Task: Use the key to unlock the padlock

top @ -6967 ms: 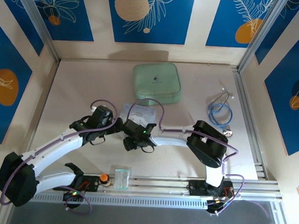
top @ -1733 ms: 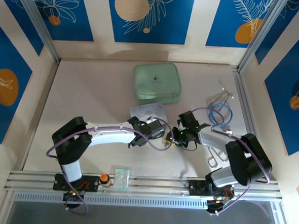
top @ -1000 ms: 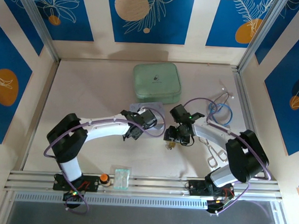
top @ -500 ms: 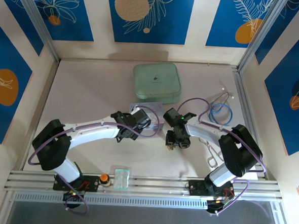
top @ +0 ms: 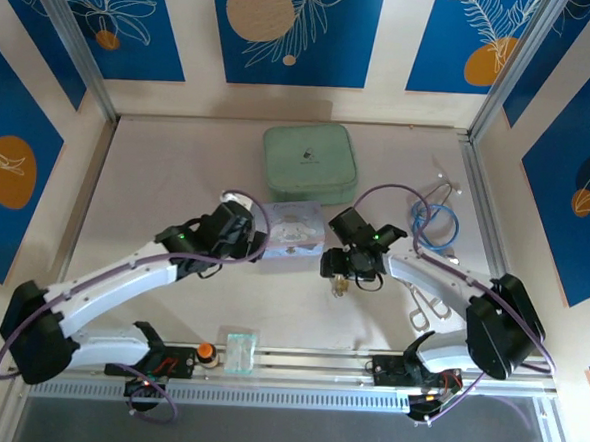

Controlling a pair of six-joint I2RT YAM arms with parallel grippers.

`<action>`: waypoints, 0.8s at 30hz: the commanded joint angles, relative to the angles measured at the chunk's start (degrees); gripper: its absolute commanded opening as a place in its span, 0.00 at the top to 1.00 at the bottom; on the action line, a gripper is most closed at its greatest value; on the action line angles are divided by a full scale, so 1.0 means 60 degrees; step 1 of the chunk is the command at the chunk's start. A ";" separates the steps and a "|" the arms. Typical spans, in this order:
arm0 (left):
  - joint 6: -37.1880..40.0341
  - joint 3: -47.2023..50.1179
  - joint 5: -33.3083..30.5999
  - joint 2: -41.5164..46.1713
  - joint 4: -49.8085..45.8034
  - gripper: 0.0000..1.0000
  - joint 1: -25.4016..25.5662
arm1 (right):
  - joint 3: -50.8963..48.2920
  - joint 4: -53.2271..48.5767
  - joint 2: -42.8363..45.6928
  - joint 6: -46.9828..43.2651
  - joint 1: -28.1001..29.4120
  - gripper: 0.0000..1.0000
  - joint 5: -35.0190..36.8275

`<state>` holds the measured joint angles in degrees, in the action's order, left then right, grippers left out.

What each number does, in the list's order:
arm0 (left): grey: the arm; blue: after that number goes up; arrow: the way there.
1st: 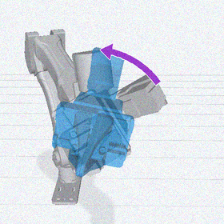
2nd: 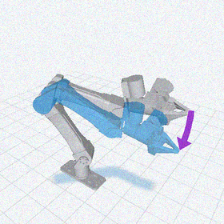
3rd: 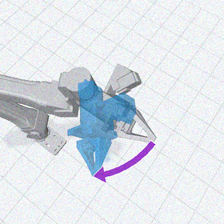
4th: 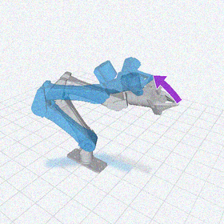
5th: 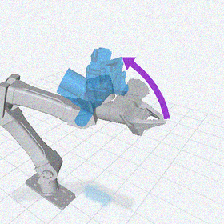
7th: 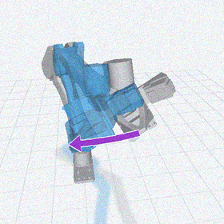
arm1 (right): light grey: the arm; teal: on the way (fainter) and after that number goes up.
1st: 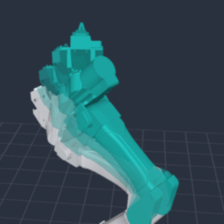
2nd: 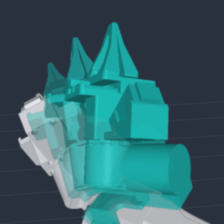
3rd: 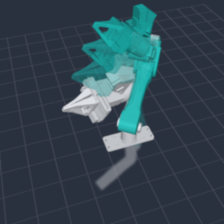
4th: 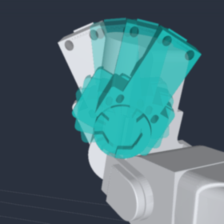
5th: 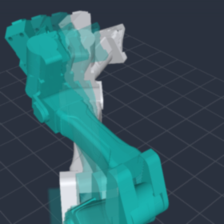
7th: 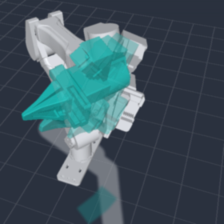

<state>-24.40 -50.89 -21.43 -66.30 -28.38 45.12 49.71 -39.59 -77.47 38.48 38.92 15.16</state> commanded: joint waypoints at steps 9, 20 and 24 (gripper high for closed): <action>-0.0418 0.1056 0.0952 0.2146 0.1559 0.01 -0.1868 | 0.0787 0.1278 0.1384 -0.2251 -0.1234 0.00 0.0622; 0.3287 0.3917 -0.2010 0.0931 0.7371 0.01 -0.3934 | -0.1489 0.7320 0.0993 -0.5493 -0.3588 0.01 0.1229; 0.3879 0.4049 -0.1950 0.0211 0.8161 0.00 -0.4503 | -0.1819 0.8326 0.0351 -0.5762 -0.4466 0.01 0.1026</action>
<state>-6.33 -26.70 -30.83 -64.36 10.46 19.44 39.90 -0.56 -73.76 8.82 15.53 20.10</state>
